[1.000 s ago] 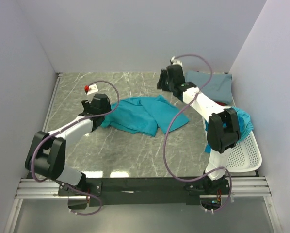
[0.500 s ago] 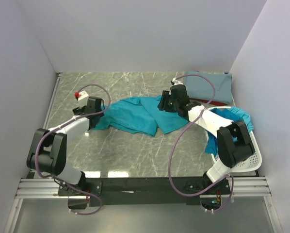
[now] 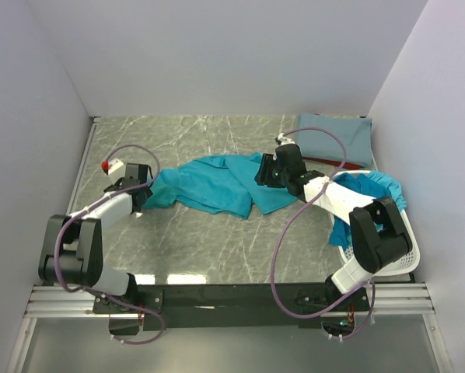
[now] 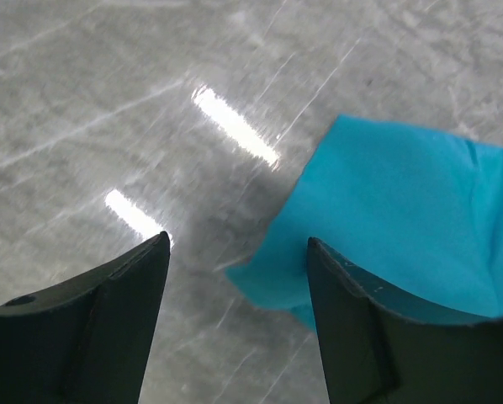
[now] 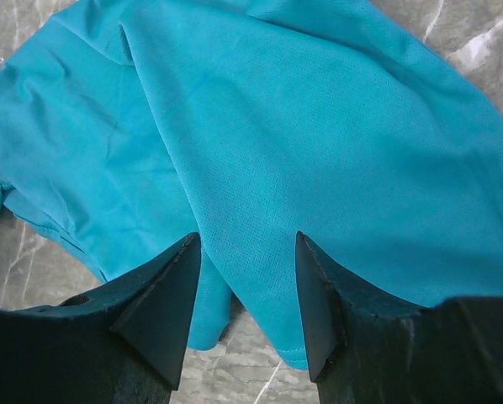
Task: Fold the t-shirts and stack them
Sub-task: Flatten the tshirt out
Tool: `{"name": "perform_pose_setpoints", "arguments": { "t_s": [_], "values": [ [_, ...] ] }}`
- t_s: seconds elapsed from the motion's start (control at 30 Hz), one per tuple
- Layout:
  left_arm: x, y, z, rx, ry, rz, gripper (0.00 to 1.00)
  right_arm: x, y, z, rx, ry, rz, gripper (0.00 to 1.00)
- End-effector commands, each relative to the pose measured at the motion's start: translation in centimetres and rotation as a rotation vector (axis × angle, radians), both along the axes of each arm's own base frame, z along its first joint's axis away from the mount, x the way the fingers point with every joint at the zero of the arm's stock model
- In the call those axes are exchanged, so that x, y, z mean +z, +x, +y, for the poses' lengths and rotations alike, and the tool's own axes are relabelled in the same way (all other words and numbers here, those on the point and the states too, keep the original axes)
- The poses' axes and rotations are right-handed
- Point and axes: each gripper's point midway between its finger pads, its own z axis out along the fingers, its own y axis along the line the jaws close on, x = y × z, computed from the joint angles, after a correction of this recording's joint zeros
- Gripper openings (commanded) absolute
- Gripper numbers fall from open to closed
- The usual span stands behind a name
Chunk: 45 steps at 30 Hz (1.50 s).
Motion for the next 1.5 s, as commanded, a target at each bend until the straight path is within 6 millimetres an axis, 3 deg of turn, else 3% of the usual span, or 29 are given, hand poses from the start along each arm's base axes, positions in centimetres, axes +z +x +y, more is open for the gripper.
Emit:
{"name": "perform_pose_setpoints", "arguments": {
  "t_s": [0.0, 0.2, 0.43, 0.57, 0.93, 1.03, 1.13, 1.17, 1.33, 1.43, 1.47],
  "values": [
    [1.8, -0.6, -0.4, 0.001, -0.056, -0.089, 0.71, 2.5, 0.8, 0.7, 0.015, 0.045, -0.086, 0.56],
    [1.7, -1.4, -2.1, -0.074, -0.169, -0.159, 0.70, 1.8, 0.6, 0.4, 0.011, 0.030, -0.070, 0.56],
    [-0.9, -0.8, -3.3, -0.130, -0.271, -0.111, 0.67, 0.8, -0.1, -0.7, -0.018, -0.009, -0.046, 0.56],
    [-1.4, -0.4, -3.0, -0.121, -0.292, -0.110, 0.60, 0.6, -0.7, -0.9, -0.024, -0.010, -0.041, 0.55],
    [-0.9, -0.4, -2.5, -0.084, -0.286, -0.143, 0.54, 0.0, -0.7, -0.9, -0.019, -0.015, -0.028, 0.55],
    [-1.3, -0.3, -2.5, -0.088, -0.296, -0.126, 0.45, -0.3, -0.8, -0.9, -0.016, -0.016, -0.024, 0.55],
    [-1.2, 0.5, -2.6, -0.099, -0.301, -0.142, 0.18, -0.4, -0.9, -1.0, -0.018, -0.020, -0.022, 0.55],
    [-1.1, 0.6, -2.6, -0.100, -0.301, -0.148, 0.01, -0.3, -0.9, -1.1, -0.022, -0.022, -0.026, 0.55],
    [0.6, 1.4, -2.0, -0.093, -0.267, -0.200, 0.01, -0.4, -1.3, -1.7, -0.040, -0.032, -0.022, 0.55],
    [2.8, 1.6, -1.4, -0.080, -0.238, -0.249, 0.01, -0.6, -1.9, -2.4, -0.064, -0.052, -0.016, 0.55],
    [4.5, 1.8, -1.3, -0.082, -0.232, -0.298, 0.00, -0.5, -2.1, -2.7, -0.076, -0.053, -0.017, 0.55]
  ]
}}
